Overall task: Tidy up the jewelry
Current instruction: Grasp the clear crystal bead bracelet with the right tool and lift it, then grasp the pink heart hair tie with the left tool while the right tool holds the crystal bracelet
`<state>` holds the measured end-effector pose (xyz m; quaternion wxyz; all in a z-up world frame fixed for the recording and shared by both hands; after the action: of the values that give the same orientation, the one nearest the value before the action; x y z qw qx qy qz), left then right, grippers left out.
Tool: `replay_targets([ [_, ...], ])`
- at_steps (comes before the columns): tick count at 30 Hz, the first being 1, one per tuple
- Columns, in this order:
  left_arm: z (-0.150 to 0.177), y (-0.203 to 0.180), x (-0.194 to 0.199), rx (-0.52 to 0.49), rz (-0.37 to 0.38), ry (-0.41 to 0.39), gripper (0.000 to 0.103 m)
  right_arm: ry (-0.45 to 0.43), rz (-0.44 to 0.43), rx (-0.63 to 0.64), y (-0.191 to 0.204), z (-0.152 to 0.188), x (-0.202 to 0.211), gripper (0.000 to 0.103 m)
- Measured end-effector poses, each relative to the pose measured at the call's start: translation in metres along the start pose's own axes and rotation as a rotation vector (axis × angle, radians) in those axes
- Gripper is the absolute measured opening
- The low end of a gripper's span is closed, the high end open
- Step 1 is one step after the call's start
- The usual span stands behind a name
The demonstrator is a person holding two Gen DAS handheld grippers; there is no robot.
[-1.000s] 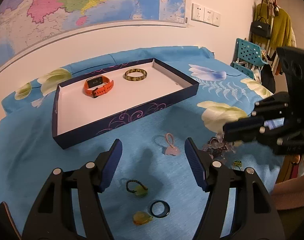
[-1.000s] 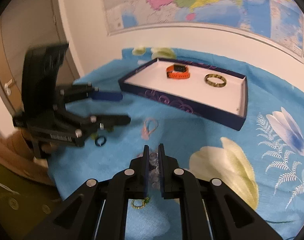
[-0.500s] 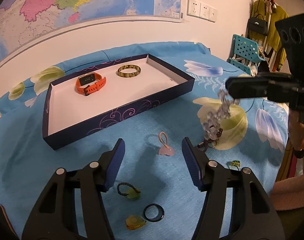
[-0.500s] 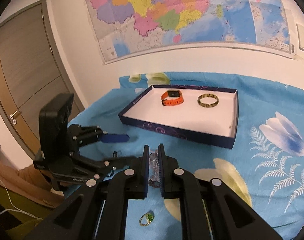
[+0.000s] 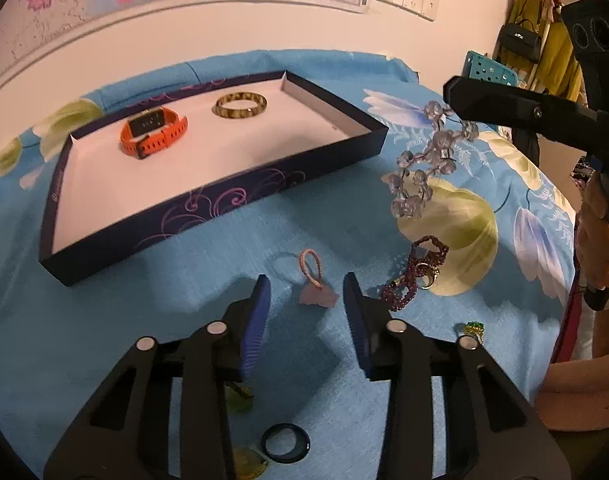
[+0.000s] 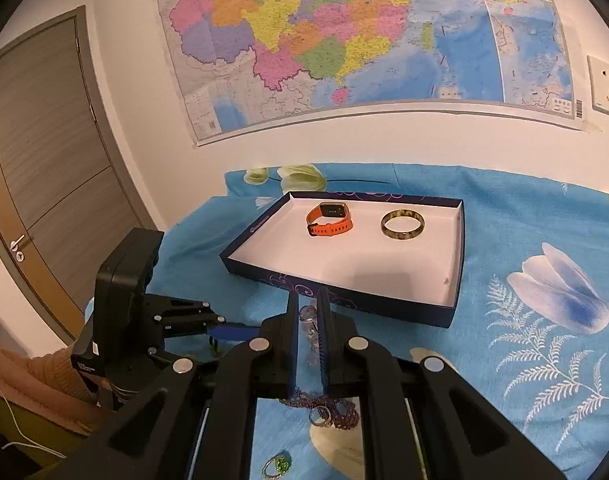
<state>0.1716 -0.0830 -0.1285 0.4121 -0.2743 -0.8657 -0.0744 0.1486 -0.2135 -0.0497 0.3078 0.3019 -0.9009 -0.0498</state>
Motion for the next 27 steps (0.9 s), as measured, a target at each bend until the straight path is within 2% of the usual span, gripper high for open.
replay_targets([
  [6,0.000,-0.001,-0.005,0.011,0.024,0.018,0.020,0.004,-0.002,-0.002,-0.003,-0.001,-0.006,0.007],
  [15,-0.003,0.000,0.000,0.024,0.034,0.001,0.020,0.003,-0.007,-0.010,-0.005,-0.004,-0.009,0.007],
  [22,-0.014,0.007,0.018,0.036,0.021,-0.053,0.019,-0.009,-0.004,0.000,-0.005,-0.011,-0.012,0.007],
  [24,-0.018,0.011,0.023,0.045,0.022,-0.069,0.004,-0.014,-0.004,0.004,-0.005,-0.015,-0.013,0.007],
  [27,-0.025,0.019,0.030,0.060,0.017,-0.095,0.005,-0.022,-0.003,0.005,-0.006,-0.021,-0.015,0.007],
])
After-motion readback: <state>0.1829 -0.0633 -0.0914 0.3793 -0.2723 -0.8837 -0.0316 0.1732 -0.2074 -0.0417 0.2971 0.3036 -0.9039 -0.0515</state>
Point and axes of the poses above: each gripper's, at about its wrist camera, not at the fingertips, and x roughly against the way its jaws point, y to its left, z to its underside, the point moved 5 cm from there along -x, roughly the way its jaws point, and after that the axes turned 1 degree about -x, right-handed, at the moved point
